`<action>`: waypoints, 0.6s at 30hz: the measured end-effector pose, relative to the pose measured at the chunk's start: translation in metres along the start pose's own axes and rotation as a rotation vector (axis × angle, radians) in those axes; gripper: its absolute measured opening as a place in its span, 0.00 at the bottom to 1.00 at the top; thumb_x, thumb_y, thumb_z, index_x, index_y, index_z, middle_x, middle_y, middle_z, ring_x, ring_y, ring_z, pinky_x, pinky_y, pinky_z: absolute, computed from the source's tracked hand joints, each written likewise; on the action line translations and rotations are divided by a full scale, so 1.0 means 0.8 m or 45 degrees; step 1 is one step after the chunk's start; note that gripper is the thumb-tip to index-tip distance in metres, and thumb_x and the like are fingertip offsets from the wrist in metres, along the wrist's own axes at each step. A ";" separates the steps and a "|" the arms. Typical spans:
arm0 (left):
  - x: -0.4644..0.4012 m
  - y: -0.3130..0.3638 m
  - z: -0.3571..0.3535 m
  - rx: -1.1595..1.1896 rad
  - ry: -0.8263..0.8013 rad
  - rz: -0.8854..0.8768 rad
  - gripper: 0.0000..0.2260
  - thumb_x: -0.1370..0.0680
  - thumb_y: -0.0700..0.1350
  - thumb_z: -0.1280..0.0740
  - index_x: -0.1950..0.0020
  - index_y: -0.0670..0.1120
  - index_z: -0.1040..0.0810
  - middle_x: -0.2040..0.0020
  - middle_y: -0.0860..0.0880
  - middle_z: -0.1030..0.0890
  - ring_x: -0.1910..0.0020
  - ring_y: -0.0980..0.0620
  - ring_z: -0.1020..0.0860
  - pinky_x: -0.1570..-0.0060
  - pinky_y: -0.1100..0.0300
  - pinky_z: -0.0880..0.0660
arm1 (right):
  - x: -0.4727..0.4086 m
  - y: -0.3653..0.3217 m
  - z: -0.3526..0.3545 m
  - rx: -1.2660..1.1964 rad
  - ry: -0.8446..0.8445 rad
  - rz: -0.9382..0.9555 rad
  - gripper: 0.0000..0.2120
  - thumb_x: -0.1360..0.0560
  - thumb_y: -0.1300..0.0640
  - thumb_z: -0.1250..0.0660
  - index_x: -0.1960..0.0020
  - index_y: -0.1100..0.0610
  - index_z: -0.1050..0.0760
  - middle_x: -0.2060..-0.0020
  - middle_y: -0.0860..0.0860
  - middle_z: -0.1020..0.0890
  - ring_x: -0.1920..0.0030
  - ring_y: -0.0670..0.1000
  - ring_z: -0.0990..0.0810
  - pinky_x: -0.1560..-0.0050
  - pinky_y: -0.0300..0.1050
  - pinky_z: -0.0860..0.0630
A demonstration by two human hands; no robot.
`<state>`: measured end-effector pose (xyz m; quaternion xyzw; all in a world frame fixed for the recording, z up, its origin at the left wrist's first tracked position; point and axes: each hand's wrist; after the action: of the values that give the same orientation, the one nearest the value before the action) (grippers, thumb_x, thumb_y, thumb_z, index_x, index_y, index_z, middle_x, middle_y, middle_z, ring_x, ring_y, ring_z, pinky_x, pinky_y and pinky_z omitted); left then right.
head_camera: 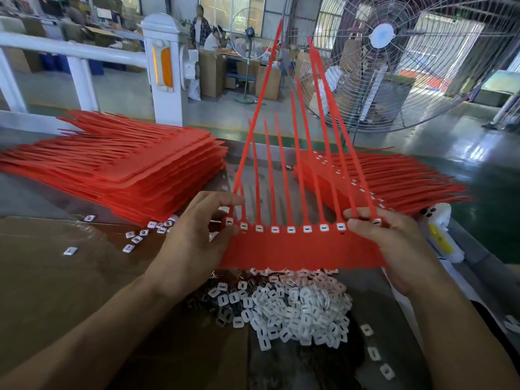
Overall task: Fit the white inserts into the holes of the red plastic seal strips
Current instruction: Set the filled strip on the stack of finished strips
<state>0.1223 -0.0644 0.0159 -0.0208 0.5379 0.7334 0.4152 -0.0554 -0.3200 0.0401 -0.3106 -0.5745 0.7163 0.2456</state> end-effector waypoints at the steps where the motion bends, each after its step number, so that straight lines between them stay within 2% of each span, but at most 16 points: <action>1: 0.000 0.000 0.000 0.070 -0.019 0.033 0.19 0.21 0.39 0.29 0.36 0.60 0.23 0.39 0.59 0.24 0.40 0.61 0.23 0.51 0.59 0.19 | 0.000 -0.001 0.000 -0.004 0.014 0.016 0.10 0.26 0.63 0.26 0.51 0.49 0.12 0.54 0.52 0.11 0.51 0.52 0.13 0.45 0.52 0.20; 3: 0.001 0.001 0.000 0.251 -0.068 0.112 0.20 0.21 0.38 0.30 0.37 0.62 0.23 0.39 0.54 0.22 0.40 0.55 0.21 0.59 0.61 0.17 | 0.000 -0.002 0.001 -0.005 0.057 0.063 0.11 0.25 0.63 0.26 0.52 0.48 0.12 0.54 0.50 0.11 0.51 0.50 0.13 0.48 0.48 0.20; 7: 0.001 0.002 -0.006 0.381 -0.121 0.174 0.22 0.20 0.34 0.33 0.36 0.60 0.23 0.45 0.49 0.15 0.47 0.51 0.16 0.54 0.59 0.18 | -0.002 -0.008 0.008 -0.098 0.145 0.111 0.13 0.24 0.65 0.28 0.54 0.47 0.12 0.55 0.49 0.11 0.54 0.46 0.13 0.58 0.35 0.19; 10: 0.002 0.003 -0.009 0.416 -0.118 0.173 0.22 0.20 0.34 0.33 0.36 0.60 0.22 0.48 0.51 0.15 0.48 0.53 0.16 0.52 0.66 0.22 | -0.002 -0.009 0.011 -0.140 0.182 0.087 0.12 0.24 0.65 0.27 0.54 0.48 0.12 0.55 0.49 0.11 0.55 0.45 0.13 0.60 0.34 0.20; 14: 0.002 0.003 -0.009 0.409 -0.193 0.191 0.23 0.19 0.40 0.31 0.27 0.59 0.27 0.40 0.52 0.17 0.41 0.54 0.18 0.41 0.58 0.21 | -0.002 -0.007 0.008 -0.178 0.257 -0.006 0.09 0.25 0.64 0.27 0.54 0.51 0.13 0.58 0.49 0.12 0.62 0.45 0.14 0.75 0.35 0.27; 16: 0.001 0.004 -0.007 0.405 -0.222 0.202 0.25 0.20 0.43 0.30 0.25 0.58 0.29 0.35 0.54 0.19 0.38 0.55 0.20 0.38 0.56 0.23 | -0.003 -0.006 0.005 -0.195 0.283 -0.040 0.07 0.24 0.64 0.27 0.54 0.52 0.14 0.60 0.48 0.12 0.66 0.45 0.15 0.79 0.36 0.31; 18: 0.000 0.008 -0.006 0.416 -0.233 0.211 0.25 0.20 0.46 0.30 0.24 0.59 0.30 0.32 0.57 0.22 0.38 0.56 0.20 0.38 0.57 0.23 | -0.002 -0.005 0.002 -0.204 0.292 -0.054 0.07 0.24 0.63 0.27 0.54 0.53 0.14 0.61 0.48 0.13 0.67 0.45 0.16 0.80 0.36 0.33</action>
<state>0.1163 -0.0684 0.0188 0.1580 0.6095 0.6669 0.3985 -0.0556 -0.3216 0.0447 -0.3969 -0.6045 0.6225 0.2992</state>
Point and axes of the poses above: each hand's wrist, its own x-axis away from the middle knuckle, its own z-axis out of the back of the hand, y = z × x
